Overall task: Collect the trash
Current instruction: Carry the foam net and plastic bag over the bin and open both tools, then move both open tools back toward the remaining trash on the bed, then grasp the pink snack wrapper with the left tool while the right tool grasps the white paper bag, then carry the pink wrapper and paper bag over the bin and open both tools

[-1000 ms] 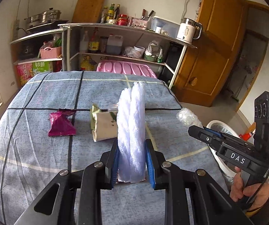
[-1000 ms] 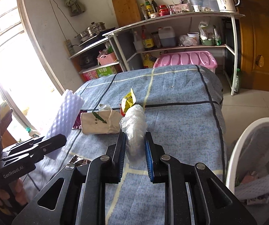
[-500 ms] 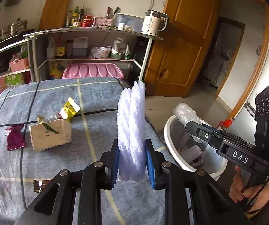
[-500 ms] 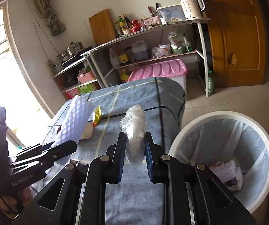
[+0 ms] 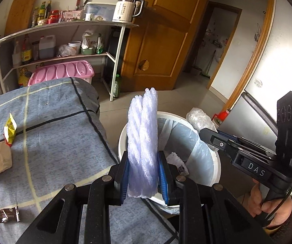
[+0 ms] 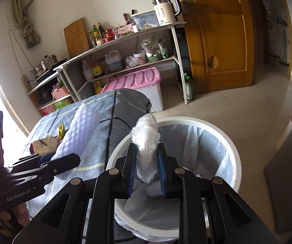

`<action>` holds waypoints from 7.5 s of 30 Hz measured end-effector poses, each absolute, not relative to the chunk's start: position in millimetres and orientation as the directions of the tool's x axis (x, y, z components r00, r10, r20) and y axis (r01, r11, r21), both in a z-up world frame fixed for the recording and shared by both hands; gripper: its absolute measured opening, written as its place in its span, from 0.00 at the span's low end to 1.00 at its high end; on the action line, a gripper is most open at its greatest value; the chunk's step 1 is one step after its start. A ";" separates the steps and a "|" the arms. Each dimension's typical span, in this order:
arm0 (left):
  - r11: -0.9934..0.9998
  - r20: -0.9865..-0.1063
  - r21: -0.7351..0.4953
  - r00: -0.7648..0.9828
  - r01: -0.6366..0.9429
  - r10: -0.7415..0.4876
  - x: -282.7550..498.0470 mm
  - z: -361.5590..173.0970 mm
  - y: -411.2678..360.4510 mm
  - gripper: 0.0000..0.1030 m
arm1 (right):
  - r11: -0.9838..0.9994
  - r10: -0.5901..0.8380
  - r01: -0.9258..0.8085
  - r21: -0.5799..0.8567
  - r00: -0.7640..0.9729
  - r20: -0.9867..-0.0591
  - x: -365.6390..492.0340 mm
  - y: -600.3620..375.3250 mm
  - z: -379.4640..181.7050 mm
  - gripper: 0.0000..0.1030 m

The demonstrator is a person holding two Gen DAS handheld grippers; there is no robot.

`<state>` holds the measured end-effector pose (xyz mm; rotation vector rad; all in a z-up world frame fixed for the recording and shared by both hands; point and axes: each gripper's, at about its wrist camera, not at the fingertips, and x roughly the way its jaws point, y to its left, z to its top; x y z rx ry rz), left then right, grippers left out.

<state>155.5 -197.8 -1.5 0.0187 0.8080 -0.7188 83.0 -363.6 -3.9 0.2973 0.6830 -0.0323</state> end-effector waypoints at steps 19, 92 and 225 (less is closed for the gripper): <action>0.769 -0.755 -0.202 0.404 0.607 -0.517 163.5 -41.3 -254.5 0.36 | 0.959 -0.055 0.238 0.153 0.687 -0.725 89.0 -391.4 -41.6 0.25; 0.990 -0.705 -0.141 0.700 0.019 -0.114 208.2 -27.9 95.5 0.55 | 0.932 0.354 -0.295 0.209 0.627 -0.694 220.7 -115.3 -41.8 0.58; 0.900 -0.599 -0.229 0.675 0.370 -0.430 150.0 13.8 -108.7 0.37 | 0.926 0.238 -0.057 0.372 0.854 -0.463 79.9 -294.0 8.2 0.18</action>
